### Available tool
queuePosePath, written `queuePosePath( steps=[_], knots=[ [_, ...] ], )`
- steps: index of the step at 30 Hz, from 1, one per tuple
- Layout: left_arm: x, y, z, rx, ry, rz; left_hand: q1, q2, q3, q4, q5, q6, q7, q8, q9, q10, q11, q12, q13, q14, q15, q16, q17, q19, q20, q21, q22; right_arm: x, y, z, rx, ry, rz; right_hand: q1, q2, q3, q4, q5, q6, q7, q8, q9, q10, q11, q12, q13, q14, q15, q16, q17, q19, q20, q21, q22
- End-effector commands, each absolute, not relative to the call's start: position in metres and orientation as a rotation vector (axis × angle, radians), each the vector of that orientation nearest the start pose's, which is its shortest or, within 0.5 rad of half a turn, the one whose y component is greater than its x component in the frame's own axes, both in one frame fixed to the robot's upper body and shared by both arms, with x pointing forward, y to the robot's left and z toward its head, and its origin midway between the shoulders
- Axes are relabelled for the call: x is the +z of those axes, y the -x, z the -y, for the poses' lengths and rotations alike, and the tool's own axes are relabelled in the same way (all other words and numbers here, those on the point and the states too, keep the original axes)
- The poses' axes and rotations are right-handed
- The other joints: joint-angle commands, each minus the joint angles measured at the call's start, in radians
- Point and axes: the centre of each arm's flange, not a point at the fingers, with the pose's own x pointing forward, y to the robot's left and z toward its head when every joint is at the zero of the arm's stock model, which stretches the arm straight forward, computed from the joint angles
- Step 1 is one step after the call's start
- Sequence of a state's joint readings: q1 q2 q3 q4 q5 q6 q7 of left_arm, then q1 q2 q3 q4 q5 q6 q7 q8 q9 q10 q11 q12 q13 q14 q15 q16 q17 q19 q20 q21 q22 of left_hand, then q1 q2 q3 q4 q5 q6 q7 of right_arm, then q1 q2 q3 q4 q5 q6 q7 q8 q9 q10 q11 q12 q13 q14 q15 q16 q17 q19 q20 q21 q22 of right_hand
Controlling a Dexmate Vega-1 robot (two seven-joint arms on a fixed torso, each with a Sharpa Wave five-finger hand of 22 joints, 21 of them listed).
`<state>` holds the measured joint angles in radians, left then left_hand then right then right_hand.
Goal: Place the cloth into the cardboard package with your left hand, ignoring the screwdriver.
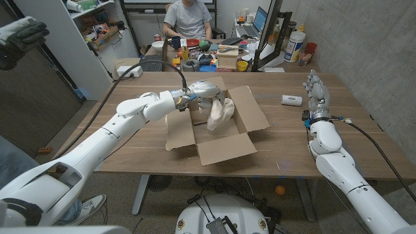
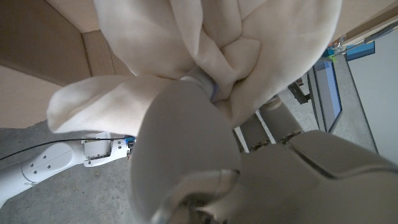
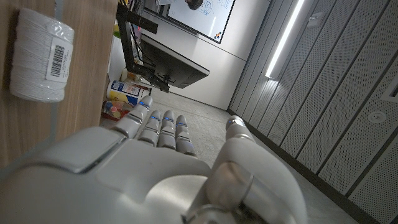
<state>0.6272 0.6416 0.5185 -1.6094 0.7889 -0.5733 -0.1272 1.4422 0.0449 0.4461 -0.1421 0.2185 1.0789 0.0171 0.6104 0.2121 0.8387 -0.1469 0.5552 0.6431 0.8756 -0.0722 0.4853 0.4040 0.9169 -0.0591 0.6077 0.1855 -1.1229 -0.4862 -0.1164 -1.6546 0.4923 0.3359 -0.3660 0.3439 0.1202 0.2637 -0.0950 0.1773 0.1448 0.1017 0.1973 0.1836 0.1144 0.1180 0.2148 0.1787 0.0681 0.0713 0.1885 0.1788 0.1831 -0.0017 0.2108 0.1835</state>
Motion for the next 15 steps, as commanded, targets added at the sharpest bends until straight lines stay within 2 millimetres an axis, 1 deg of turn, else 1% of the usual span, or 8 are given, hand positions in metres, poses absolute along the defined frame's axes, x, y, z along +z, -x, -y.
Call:
queuePosePath(
  steps=[1, 3, 12, 15],
  knots=[
    [0.056, -0.571, -0.107, -0.550, -1.812, 0.866, 0.000, 0.003, -0.004, 0.000, 0.005, 0.004, 0.007, -0.003, 0.001, 0.009, 0.000, -0.004, 0.004, 0.036, -0.106, -0.005, 0.317, -0.003, -0.002, 0.009, 0.000, -0.016, -0.565, 0.351, -0.200, -0.153, 0.788, -0.003, -0.001, -0.004, -0.002, 0.005, 0.008, 0.000, 0.000, 0.004, 0.009, 0.002, -0.003, 0.004, 0.009, -0.002, 0.000, 0.004, 0.004, 0.001, -0.002, 0.002],
    [0.054, -0.574, -0.106, -0.567, -1.822, 0.824, 0.000, 0.004, -0.003, 0.000, 0.005, 0.003, 0.009, -0.003, 0.002, 0.006, 0.001, -0.004, 0.006, 0.031, -0.107, -0.008, 0.318, -0.003, -0.001, 0.010, 0.000, -0.017, -0.565, 0.351, -0.200, -0.154, 0.789, -0.003, -0.001, -0.005, -0.002, 0.005, 0.007, -0.001, -0.001, 0.004, 0.009, 0.003, -0.003, 0.004, 0.008, -0.002, 0.000, 0.004, 0.004, 0.001, -0.002, 0.002],
    [0.038, -0.582, -0.105, -0.602, -1.843, 0.768, 0.002, 0.006, -0.003, -0.002, 0.006, -0.002, 0.014, -0.003, 0.007, 0.005, 0.007, -0.006, 0.012, 0.027, -0.100, -0.014, 0.324, -0.011, 0.006, 0.011, 0.000, -0.019, -0.567, 0.353, -0.200, -0.154, 0.780, -0.004, -0.001, -0.005, -0.002, 0.005, 0.008, -0.002, -0.001, 0.004, 0.010, 0.003, -0.003, 0.004, 0.009, -0.001, 0.000, 0.005, 0.004, 0.001, -0.003, 0.002],
    [0.036, -0.583, -0.106, -0.599, -1.838, 0.759, 0.003, 0.007, -0.002, -0.002, 0.006, -0.001, 0.014, -0.003, 0.007, 0.004, 0.009, -0.006, 0.014, 0.027, -0.098, -0.015, 0.325, -0.014, 0.008, 0.011, -0.001, -0.019, -0.568, 0.354, -0.199, -0.153, 0.776, -0.004, -0.001, -0.005, -0.002, 0.005, 0.008, -0.002, -0.001, 0.004, 0.010, 0.004, -0.003, 0.004, 0.008, -0.001, 0.000, 0.005, 0.004, 0.001, -0.003, 0.002]
  ],
)
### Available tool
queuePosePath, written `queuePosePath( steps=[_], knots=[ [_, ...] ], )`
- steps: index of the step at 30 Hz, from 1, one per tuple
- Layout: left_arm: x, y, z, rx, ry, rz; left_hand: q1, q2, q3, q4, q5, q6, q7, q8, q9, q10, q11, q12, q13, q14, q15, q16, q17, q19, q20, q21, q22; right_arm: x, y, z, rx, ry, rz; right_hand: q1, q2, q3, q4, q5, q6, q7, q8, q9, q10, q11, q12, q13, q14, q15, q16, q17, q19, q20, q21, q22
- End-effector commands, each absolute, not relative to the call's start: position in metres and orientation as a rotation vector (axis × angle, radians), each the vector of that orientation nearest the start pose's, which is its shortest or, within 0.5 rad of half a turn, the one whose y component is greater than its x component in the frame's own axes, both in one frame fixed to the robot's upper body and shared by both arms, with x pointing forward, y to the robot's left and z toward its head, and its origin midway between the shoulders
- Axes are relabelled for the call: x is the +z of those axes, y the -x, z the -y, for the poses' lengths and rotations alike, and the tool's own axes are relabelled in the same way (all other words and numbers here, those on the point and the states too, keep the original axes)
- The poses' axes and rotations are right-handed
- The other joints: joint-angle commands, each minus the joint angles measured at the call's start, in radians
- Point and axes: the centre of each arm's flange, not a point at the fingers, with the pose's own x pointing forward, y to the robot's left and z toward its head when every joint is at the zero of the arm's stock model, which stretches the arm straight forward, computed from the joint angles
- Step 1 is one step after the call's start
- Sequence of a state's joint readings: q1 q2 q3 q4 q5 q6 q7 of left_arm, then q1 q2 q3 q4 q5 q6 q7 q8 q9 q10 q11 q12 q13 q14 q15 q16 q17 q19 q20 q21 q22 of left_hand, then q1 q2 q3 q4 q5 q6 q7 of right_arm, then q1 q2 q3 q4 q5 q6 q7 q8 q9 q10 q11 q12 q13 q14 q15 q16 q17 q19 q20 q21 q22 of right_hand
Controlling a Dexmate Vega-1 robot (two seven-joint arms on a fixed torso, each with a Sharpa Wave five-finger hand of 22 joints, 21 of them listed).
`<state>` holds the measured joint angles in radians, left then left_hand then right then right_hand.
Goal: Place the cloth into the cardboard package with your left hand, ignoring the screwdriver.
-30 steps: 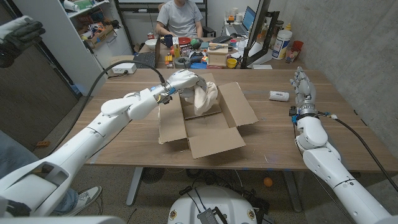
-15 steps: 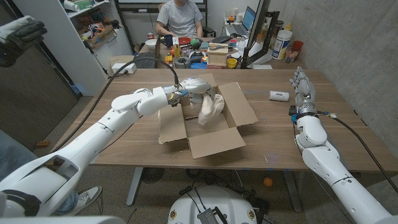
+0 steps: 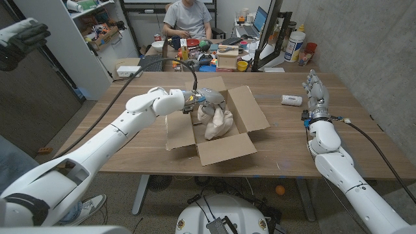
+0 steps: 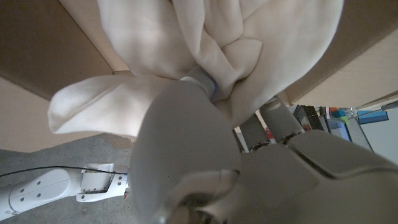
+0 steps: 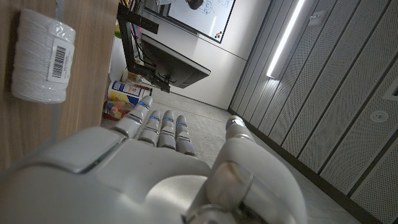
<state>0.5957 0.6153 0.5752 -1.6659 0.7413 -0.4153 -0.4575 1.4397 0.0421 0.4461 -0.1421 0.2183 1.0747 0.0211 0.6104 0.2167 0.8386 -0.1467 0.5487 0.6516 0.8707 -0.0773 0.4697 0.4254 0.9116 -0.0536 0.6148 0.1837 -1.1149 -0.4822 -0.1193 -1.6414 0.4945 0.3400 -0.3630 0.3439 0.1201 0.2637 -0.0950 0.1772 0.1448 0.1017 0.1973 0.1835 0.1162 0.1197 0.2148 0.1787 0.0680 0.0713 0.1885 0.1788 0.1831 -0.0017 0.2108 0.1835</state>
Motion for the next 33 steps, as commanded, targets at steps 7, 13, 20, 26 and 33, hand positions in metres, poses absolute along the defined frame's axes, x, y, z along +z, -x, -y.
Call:
queuePosePath(
  steps=[7, 13, 20, 26, 33],
  knots=[
    [0.038, -0.579, -0.110, -0.547, -1.849, 0.767, -0.070, 0.006, -0.010, 0.031, 0.013, -0.156, -0.080, -0.075, -0.010, -0.118, -0.032, -0.076, -0.026, -0.092, -0.075, -0.142, 0.241, -0.027, 0.042, 0.003, -0.005, -0.017, -0.570, 0.353, -0.189, -0.148, 0.771, -0.004, -0.001, -0.005, -0.002, 0.005, 0.009, -0.002, -0.001, 0.004, 0.008, 0.003, -0.003, 0.004, 0.009, -0.001, 0.000, 0.005, 0.004, 0.000, -0.003, 0.002],
    [0.041, -0.576, -0.111, -0.580, -1.922, 0.694, -0.272, -0.101, -0.075, 0.085, -0.034, -0.629, -0.214, -0.268, 0.008, -0.410, 0.006, -0.218, -0.050, -0.275, 0.007, -0.270, 0.218, -0.088, 0.126, -0.044, -0.005, -0.016, -0.570, 0.351, -0.184, -0.145, 0.770, -0.004, 0.000, -0.004, -0.002, 0.006, 0.008, -0.002, -0.001, 0.004, 0.008, 0.002, -0.004, 0.004, 0.008, -0.002, -0.001, 0.005, 0.003, 0.002, -0.004, 0.002],
    [0.043, -0.576, -0.109, -0.629, -1.993, 0.574, -0.379, -0.144, -0.112, 0.111, -0.014, -0.991, -0.171, -0.406, 0.033, -0.725, 0.073, -0.326, -0.041, -0.507, 0.098, -0.289, 0.185, -0.205, 0.213, -0.135, -0.001, -0.016, -0.571, 0.350, -0.177, -0.143, 0.766, -0.004, 0.000, -0.005, -0.002, 0.005, 0.008, -0.003, -0.002, 0.004, 0.008, 0.001, -0.004, 0.004, 0.007, 0.000, -0.001, 0.005, 0.002, 0.002, -0.004, 0.002],
    [0.048, -0.573, -0.112, -0.621, -1.998, 0.553, -0.420, -0.158, -0.131, 0.125, -0.010, -1.087, -0.158, -0.422, 0.039, -0.784, 0.098, -0.337, -0.043, -0.551, 0.110, -0.286, 0.173, -0.230, 0.241, -0.159, -0.001, -0.018, -0.571, 0.348, -0.174, -0.144, 0.763, -0.004, 0.000, -0.005, -0.002, 0.005, 0.008, -0.003, -0.002, 0.004, 0.008, 0.000, -0.004, 0.004, 0.007, -0.001, -0.001, 0.005, 0.001, 0.004, -0.005, 0.002],
    [0.069, -0.562, -0.124, -0.565, -1.989, 0.548, -0.446, -0.161, -0.143, 0.135, -0.002, -1.015, -0.160, -0.384, 0.040, -0.715, 0.070, -0.306, -0.049, -0.535, 0.099, -0.275, 0.160, -0.241, 0.245, -0.174, 0.000, -0.018, -0.567, 0.349, -0.176, -0.139, 0.764, -0.003, 0.001, -0.005, -0.002, 0.005, 0.010, -0.004, -0.002, 0.004, 0.010, -0.001, -0.004, 0.004, 0.007, 0.000, -0.001, 0.005, 0.002, 0.004, -0.005, 0.002]
  ],
)
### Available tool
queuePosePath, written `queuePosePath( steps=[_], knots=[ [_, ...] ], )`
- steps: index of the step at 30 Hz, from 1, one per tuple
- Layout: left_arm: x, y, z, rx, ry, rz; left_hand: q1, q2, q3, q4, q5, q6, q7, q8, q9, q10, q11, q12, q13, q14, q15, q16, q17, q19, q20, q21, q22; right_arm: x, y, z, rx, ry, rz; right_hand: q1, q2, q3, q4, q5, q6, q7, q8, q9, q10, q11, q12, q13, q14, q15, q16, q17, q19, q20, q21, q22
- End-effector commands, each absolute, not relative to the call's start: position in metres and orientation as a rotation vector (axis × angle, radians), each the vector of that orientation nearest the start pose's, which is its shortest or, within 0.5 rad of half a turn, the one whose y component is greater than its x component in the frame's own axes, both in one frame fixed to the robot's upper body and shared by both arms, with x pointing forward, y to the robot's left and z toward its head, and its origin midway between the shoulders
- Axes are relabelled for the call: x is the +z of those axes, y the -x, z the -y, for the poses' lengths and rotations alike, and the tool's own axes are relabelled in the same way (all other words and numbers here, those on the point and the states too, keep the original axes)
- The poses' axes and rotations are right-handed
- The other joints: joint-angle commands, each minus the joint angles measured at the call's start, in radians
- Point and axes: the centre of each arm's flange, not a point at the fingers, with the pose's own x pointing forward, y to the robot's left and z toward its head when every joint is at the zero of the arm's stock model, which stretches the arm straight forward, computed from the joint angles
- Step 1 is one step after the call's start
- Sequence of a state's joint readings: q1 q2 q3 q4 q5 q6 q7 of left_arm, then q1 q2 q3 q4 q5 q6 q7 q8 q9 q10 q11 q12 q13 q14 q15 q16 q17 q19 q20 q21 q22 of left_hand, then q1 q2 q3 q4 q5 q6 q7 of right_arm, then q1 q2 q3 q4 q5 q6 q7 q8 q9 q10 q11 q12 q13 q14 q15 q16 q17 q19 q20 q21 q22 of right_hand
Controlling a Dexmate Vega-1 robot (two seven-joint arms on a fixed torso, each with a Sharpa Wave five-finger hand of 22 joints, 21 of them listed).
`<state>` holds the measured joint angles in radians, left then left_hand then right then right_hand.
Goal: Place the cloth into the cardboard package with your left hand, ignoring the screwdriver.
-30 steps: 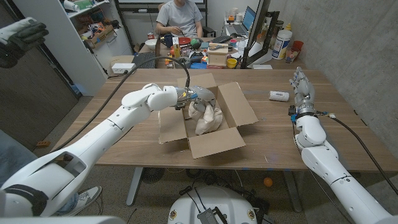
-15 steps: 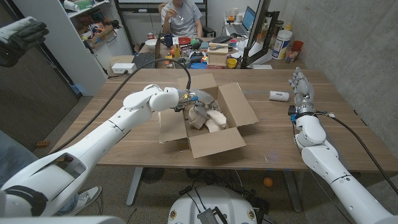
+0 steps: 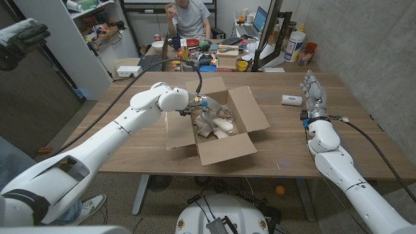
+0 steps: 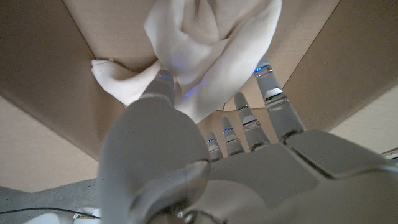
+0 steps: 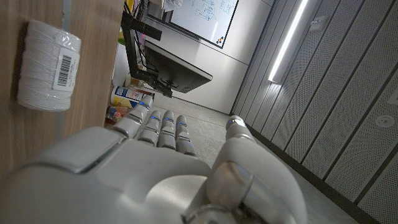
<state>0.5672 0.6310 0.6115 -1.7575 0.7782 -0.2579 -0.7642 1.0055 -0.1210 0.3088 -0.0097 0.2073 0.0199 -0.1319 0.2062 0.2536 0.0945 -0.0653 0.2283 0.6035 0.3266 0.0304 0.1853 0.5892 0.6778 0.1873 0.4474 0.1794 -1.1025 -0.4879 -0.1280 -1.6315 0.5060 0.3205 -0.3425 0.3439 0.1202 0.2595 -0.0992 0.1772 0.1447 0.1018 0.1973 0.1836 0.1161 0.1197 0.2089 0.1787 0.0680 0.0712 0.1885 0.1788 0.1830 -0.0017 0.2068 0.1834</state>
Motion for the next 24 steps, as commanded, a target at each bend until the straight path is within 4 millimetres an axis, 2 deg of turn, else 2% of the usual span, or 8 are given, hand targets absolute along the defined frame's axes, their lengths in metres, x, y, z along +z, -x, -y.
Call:
queuePosePath(
  steps=[1, 2, 3, 5, 13, 17, 19, 24],
  knots=[
    [0.074, -0.560, -0.127, -0.558, -1.979, 0.547, -0.013, 0.003, -0.006, 0.003, 0.010, 0.044, -0.007, 0.021, 0.003, 0.042, -0.009, 0.020, -0.002, 0.013, -0.009, 0.011, -0.006, -0.007, 0.004, -0.008, 0.004, -0.017, -0.566, 0.349, -0.177, -0.137, 0.766, -0.003, 0.001, -0.001, 0.002, 0.005, 0.009, -0.004, -0.002, 0.004, 0.010, -0.001, 0.002, 0.004, 0.008, 0.000, -0.001, 0.004, 0.002, 0.004, -0.001, 0.002],
    [0.085, -0.555, -0.133, -0.546, -1.953, 0.546, -0.014, 0.003, -0.007, 0.003, 0.011, 0.049, -0.007, 0.024, 0.003, 0.044, -0.008, 0.020, -0.002, 0.016, -0.010, 0.012, -0.007, -0.009, 0.005, -0.009, 0.004, -0.017, -0.565, 0.350, -0.179, -0.136, 0.768, -0.003, 0.001, -0.001, 0.002, 0.005, 0.010, -0.005, -0.002, 0.004, 0.010, -0.002, 0.002, 0.004, 0.008, -0.001, -0.001, 0.005, 0.001, 0.004, -0.001, 0.002],
    [0.085, -0.555, -0.134, -0.547, -1.952, 0.544, -0.015, 0.003, -0.007, 0.003, 0.011, 0.049, -0.007, 0.024, 0.003, 0.047, -0.008, 0.021, -0.002, 0.017, -0.010, 0.012, -0.007, -0.009, 0.006, -0.010, 0.004, -0.017, -0.565, 0.350, -0.179, -0.136, 0.768, -0.003, 0.001, -0.001, 0.002, 0.005, 0.010, -0.004, -0.002, 0.004, 0.010, -0.002, 0.002, 0.004, 0.007, -0.001, -0.001, 0.005, 0.001, 0.004, -0.001, 0.002],
    [0.099, -0.547, -0.143, -0.514, -1.935, 0.555, -0.017, 0.003, -0.008, 0.004, 0.013, 0.060, -0.008, 0.028, 0.003, 0.050, -0.011, 0.023, -0.003, 0.020, -0.012, 0.013, -0.010, -0.008, 0.006, -0.011, 0.004, -0.017, -0.563, 0.350, -0.180, -0.136, 0.770, -0.004, 0.001, -0.001, 0.002, 0.005, 0.009, -0.005, -0.002, 0.004, 0.010, -0.001, 0.002, 0.004, 0.007, 0.000, -0.001, 0.005, 0.001, 0.005, -0.001, 0.002],
    [0.126, -0.527, -0.175, -0.457, -1.789, 0.617, -0.028, 0.001, -0.014, 0.009, 0.016, 0.076, -0.001, 0.034, 0.002, 0.063, -0.013, 0.028, -0.006, 0.024, -0.011, 0.013, -0.016, -0.009, 0.007, -0.016, 0.004, -0.018, -0.562, 0.347, -0.173, -0.136, 0.776, -0.003, 0.001, -0.001, 0.001, 0.005, 0.009, -0.005, -0.002, 0.004, 0.009, -0.002, 0.001, 0.004, 0.008, -0.001, -0.001, 0.004, 0.002, 0.005, -0.001, 0.003],
    [0.129, -0.521, -0.195, -0.459, -1.639, 0.657, -0.041, 0.002, -0.019, 0.015, 0.020, 0.092, 0.013, 0.039, 0.002, 0.084, -0.007, 0.036, -0.009, 0.038, -0.013, 0.017, -0.021, -0.006, 0.007, -0.019, 0.005, -0.018, -0.563, 0.344, -0.168, -0.132, 0.778, -0.003, 0.001, -0.001, 0.001, 0.005, 0.009, -0.005, -0.002, 0.004, 0.009, -0.002, 0.001, 0.004, 0.008, -0.001, -0.001, 0.004, 0.002, 0.005, -0.001, 0.003],
    [0.129, -0.521, -0.207, -0.462, -1.555, 0.665, -0.046, 0.004, -0.020, 0.018, 0.021, 0.098, 0.020, 0.041, 0.001, 0.091, -0.013, 0.038, -0.010, 0.045, -0.014, 0.018, -0.024, -0.005, 0.007, -0.020, 0.005, -0.018, -0.563, 0.342, -0.164, -0.130, 0.779, -0.003, 0.000, -0.001, 0.001, 0.005, 0.009, -0.005, -0.002, 0.004, 0.010, -0.002, 0.001, 0.004, 0.008, -0.001, -0.002, 0.004, 0.002, 0.005, -0.001, 0.003],
    [0.121, -0.525, -0.245, -0.445, -1.327, 0.692, -0.058, 0.006, -0.024, 0.024, 0.024, 0.092, 0.039, 0.037, 0.000, 0.095, -0.013, 0.038, -0.014, 0.051, -0.015, 0.019, -0.028, -0.002, 0.005, -0.021, 0.005, -0.017, -0.562, 0.336, -0.156, -0.120, 0.787, -0.003, 0.001, -0.001, 0.001, 0.005, 0.010, -0.005, -0.002, 0.004, 0.010, -0.001, 0.001, 0.004, 0.007, 0.001, -0.002, 0.004, 0.002, 0.005, -0.001, 0.003]
  ],
)
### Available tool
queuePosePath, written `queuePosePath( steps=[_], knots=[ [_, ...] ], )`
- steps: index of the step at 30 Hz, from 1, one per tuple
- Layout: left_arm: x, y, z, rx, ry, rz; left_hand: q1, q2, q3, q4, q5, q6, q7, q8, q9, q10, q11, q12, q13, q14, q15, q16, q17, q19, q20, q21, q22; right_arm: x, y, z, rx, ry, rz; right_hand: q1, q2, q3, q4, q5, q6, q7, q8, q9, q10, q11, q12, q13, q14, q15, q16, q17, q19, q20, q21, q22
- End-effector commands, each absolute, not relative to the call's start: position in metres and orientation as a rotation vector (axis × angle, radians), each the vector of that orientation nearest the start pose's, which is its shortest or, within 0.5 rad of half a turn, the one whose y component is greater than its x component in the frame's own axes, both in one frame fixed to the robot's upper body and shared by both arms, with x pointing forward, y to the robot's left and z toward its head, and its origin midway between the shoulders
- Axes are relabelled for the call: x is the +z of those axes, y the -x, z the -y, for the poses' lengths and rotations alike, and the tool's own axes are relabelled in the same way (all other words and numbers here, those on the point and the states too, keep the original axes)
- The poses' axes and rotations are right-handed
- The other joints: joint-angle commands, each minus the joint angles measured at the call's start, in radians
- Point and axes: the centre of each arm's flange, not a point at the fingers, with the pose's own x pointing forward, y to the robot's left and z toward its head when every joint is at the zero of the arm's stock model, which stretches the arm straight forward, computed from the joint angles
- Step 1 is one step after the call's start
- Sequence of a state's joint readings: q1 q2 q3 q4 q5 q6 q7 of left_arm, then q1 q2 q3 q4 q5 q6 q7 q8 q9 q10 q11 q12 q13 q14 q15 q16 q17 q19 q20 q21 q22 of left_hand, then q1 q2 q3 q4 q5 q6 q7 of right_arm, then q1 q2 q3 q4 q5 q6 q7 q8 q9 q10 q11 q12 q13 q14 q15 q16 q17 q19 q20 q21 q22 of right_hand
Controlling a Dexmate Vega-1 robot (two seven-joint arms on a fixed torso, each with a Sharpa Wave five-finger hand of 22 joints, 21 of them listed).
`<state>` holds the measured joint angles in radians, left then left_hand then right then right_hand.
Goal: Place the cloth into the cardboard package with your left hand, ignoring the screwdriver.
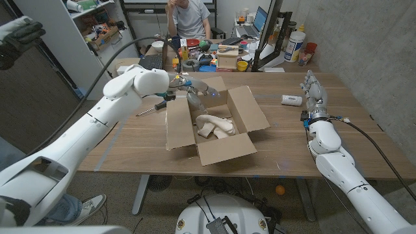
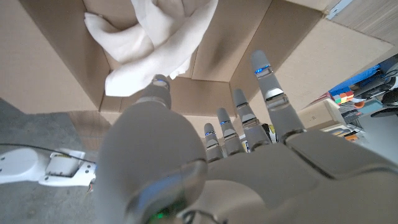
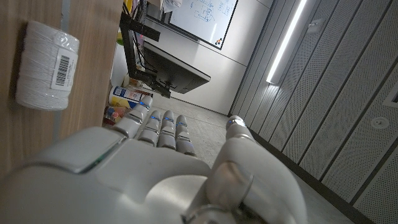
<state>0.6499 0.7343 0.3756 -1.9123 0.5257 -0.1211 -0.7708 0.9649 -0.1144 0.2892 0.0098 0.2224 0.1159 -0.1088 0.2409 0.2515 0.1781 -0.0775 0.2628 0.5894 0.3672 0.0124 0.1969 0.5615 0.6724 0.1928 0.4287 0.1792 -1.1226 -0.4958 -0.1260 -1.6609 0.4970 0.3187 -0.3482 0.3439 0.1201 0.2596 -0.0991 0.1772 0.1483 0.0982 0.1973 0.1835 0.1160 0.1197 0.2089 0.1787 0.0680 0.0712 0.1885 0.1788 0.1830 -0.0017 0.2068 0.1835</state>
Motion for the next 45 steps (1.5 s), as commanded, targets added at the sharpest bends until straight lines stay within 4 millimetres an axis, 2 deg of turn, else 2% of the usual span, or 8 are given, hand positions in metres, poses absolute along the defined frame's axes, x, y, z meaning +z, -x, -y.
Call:
queuePosePath(
  steps=[1, 8, 10, 12, 19, 30, 31, 45],
  knots=[
    [0.119, -0.526, -0.253, -0.440, -1.276, 0.697, -0.021, 0.000, -0.005, 0.006, 0.009, -0.007, 0.020, 0.000, 0.001, 0.013, -0.003, 0.004, -0.001, 0.011, 0.003, 0.007, -0.001, 0.004, -0.001, -0.003, 0.006, -0.016, -0.562, 0.335, -0.155, -0.116, 0.788, -0.003, 0.000, -0.001, 0.001, 0.005, 0.006, -0.002, -0.002, 0.004, 0.010, 0.000, 0.001, 0.004, 0.008, 0.001, -0.002, 0.004, 0.002, 0.005, -0.001, 0.003],
    [0.100, -0.532, -0.299, -0.413, -0.971, 0.736, -0.044, 0.004, -0.013, 0.019, 0.010, -0.019, 0.035, -0.007, -0.002, 0.008, 0.006, -0.001, -0.007, 0.012, 0.012, 0.006, -0.008, -0.006, 0.000, -0.011, 0.007, -0.016, -0.560, 0.325, -0.138, -0.106, 0.801, -0.003, 0.000, -0.002, 0.000, 0.005, 0.006, -0.002, -0.003, 0.004, 0.019, 0.000, 0.004, 0.004, 0.008, 0.001, -0.002, 0.004, 0.002, 0.004, -0.001, 0.003],
    [0.094, -0.534, -0.309, -0.442, -0.906, 0.724, -0.062, 0.008, -0.019, 0.029, 0.011, -0.024, 0.038, -0.011, -0.004, -0.002, 0.011, -0.011, -0.014, -0.011, 0.011, -0.003, -0.014, -0.029, 0.007, -0.024, 0.007, -0.016, -0.560, 0.322, -0.135, -0.098, 0.801, -0.003, 0.000, -0.002, 0.000, 0.005, 0.006, -0.001, -0.003, 0.004, 0.021, 0.000, 0.005, 0.004, 0.008, 0.000, -0.002, 0.004, 0.002, 0.005, -0.001, 0.003],
    [0.089, -0.536, -0.318, -0.433, -0.857, 0.729, -0.091, 0.013, -0.031, 0.043, 0.015, -0.040, 0.034, -0.022, -0.013, -0.058, 0.023, -0.050, -0.044, -0.110, 0.019, -0.025, -0.049, -0.113, 0.024, -0.073, 0.006, -0.017, -0.560, 0.320, -0.131, -0.095, 0.799, -0.003, -0.001, -0.002, 0.000, 0.005, 0.006, -0.002, -0.003, 0.004, 0.021, 0.000, 0.005, 0.004, 0.008, 0.000, -0.002, 0.004, 0.003, 0.005, -0.001, 0.003],
    [0.076, -0.535, -0.340, -0.412, -0.649, 0.772, -0.130, 0.014, -0.049, 0.061, 0.017, -0.072, 0.043, -0.038, -0.023, -0.103, 0.046, -0.072, -0.086, -0.198, 0.037, -0.026, -0.096, -0.204, 0.027, -0.132, 0.004, -0.019, -0.560, 0.316, -0.116, -0.080, 0.803, -0.003, -0.001, -0.002, 0.000, 0.005, 0.006, -0.001, -0.003, 0.004, 0.023, 0.001, 0.005, 0.004, 0.009, -0.002, -0.002, 0.004, 0.003, 0.005, -0.001, 0.003],
    [0.057, -0.534, -0.320, -0.373, -0.352, 0.876, -0.255, 0.041, -0.088, 0.127, 0.014, -0.136, 0.089, -0.052, -0.037, -0.122, 0.093, -0.074, -0.149, -0.253, 0.074, -0.021, -0.157, -0.260, 0.028, -0.182, 0.004, -0.011, -0.562, 0.319, -0.019, -0.018, 0.871, -0.006, -0.005, -0.005, 0.000, 0.005, 0.011, -0.003, -0.001, 0.004, 0.028, -0.003, 0.006, 0.005, 0.011, -0.003, -0.001, 0.004, 0.005, 0.001, 0.000, 0.003],
    [0.056, -0.533, -0.317, -0.358, -0.340, 0.884, -0.289, 0.045, -0.101, 0.141, 0.015, -0.137, 0.090, -0.048, -0.040, -0.121, 0.094, -0.073, -0.167, -0.262, 0.074, -0.017, -0.173, -0.297, 0.027, -0.204, 0.003, -0.010, -0.561, 0.320, -0.005, -0.006, 0.884, -0.007, -0.005, -0.005, 0.000, 0.005, 0.012, -0.003, -0.001, 0.004, 0.029, -0.003, 0.006, 0.005, 0.011, -0.003, -0.001, 0.005, 0.006, 0.000, 0.000, 0.003],
    [0.024, -0.518, -0.270, -0.153, -0.193, 0.951, -0.324, 0.055, -0.112, 0.147, 0.022, -0.089, 0.092, -0.030, -0.045, -0.113, 0.073, -0.067, -0.195, -0.272, 0.078, -0.015, -0.201, -0.330, 0.027, -0.223, 0.004, -0.007, -0.548, 0.337, 0.154, 0.057, 0.997, -0.016, -0.010, -0.011, 0.005, 0.005, 0.015, -0.002, -0.001, 0.004, 0.035, -0.003, 0.008, 0.005, 0.012, -0.004, 0.000, 0.006, 0.005, 0.001, 0.000, 0.003]
  ],
)
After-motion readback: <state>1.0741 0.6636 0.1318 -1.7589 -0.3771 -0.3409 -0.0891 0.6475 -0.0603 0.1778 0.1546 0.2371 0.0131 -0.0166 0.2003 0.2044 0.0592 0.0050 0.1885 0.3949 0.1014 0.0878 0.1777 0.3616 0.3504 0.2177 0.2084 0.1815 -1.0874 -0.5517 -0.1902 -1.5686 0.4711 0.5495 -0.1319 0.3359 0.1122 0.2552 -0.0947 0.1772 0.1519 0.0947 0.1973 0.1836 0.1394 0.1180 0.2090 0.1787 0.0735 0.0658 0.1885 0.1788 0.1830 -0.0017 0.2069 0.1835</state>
